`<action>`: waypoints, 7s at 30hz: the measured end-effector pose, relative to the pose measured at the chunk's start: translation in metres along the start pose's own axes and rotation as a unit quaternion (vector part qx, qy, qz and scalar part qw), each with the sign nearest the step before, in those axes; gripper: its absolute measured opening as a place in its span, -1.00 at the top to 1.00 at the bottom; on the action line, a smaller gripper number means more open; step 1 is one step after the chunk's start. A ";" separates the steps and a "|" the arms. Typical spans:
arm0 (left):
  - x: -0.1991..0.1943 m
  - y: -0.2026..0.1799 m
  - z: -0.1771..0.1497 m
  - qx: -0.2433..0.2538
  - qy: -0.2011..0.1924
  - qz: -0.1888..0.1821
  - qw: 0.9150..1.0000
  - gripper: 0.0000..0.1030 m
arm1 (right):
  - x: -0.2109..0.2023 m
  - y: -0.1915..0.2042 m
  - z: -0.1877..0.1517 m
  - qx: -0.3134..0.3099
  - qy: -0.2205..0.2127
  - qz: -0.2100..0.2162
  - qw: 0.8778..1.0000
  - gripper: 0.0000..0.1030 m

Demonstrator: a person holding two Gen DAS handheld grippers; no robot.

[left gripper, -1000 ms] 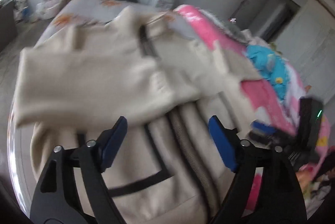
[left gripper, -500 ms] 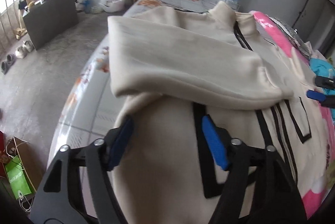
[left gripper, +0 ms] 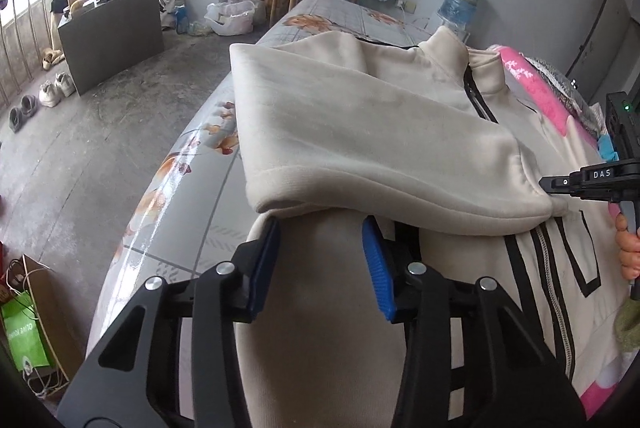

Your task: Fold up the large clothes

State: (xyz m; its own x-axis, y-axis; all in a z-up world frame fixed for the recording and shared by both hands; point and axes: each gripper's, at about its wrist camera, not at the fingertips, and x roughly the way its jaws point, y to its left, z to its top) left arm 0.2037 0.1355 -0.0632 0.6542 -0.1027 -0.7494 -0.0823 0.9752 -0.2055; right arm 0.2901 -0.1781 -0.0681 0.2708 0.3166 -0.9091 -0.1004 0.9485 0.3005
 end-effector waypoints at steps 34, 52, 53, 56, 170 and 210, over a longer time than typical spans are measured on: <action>0.000 -0.005 0.000 -0.003 -0.002 0.024 1.000 0.35 | -0.080 -0.139 0.003 0.100 -0.133 -0.060 0.984 0.88; -0.001 0.011 0.000 -0.036 -0.009 0.009 0.999 0.50 | -0.044 -0.091 -0.003 0.030 -0.091 -0.040 0.995 0.48; -0.001 0.012 0.000 -0.038 -0.010 0.006 0.999 0.50 | -0.046 -0.087 -0.002 0.026 -0.094 -0.039 0.994 0.48; -0.001 0.012 0.001 -0.042 -0.011 0.001 0.999 0.50 | -0.051 -0.070 0.003 0.005 -0.109 -0.040 0.993 0.47; 0.087 -0.150 0.048 0.146 0.049 0.029 0.988 -0.88 | -0.192 -0.455 -0.065 0.463 -0.270 -0.126 0.835 0.38; 0.087 -0.151 0.048 0.145 0.049 0.029 0.988 -0.88 | -0.327 -0.243 -0.014 0.241 -0.395 -0.176 0.868 0.80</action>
State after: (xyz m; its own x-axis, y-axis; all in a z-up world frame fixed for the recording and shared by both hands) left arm 0.3092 -0.0109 -0.0675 0.5776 -0.0504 -0.8148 0.1114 0.9936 0.0174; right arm 0.2121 -0.5126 0.1520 0.7952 -0.2678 -0.5440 0.4838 0.8210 0.3031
